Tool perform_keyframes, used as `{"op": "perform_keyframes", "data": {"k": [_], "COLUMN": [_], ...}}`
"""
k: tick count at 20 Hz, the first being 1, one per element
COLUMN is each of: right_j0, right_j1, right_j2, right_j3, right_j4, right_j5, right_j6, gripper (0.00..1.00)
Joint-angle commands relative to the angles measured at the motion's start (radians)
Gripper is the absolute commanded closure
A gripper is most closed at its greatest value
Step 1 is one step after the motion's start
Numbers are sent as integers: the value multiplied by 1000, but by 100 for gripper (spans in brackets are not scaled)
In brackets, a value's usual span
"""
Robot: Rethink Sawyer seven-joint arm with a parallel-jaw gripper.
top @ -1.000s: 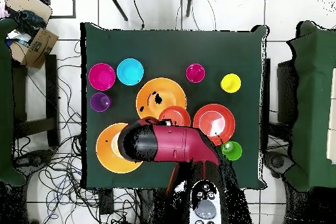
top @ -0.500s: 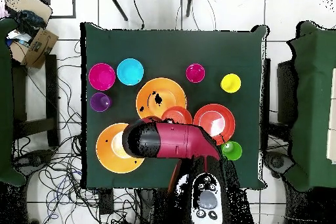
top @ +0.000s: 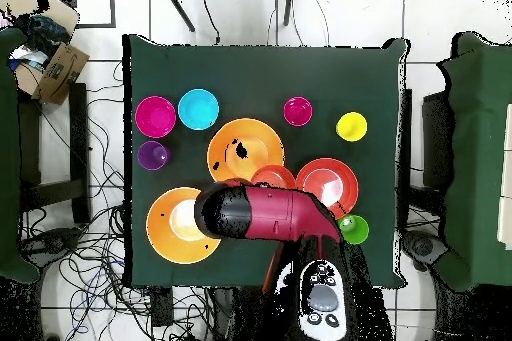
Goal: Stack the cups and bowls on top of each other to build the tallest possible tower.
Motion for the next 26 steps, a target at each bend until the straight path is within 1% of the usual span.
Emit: {"op": "perform_keyframes", "data": {"k": [1,11,16,20,26], "right_j0": [-36,-50,-67,-80,-82], "right_j1": [49,54,46,62,53], "right_j2": [47,64,77,85,92], "right_j3": [-37,-33,-26,-34,-29], "right_j4": [-91,-117,-127,-140,-146], "right_j5": [-23,-36,-37,-47,-41], "right_j6": [11,25,12,6,10], "gripper": [100,100,100,100,100]}}
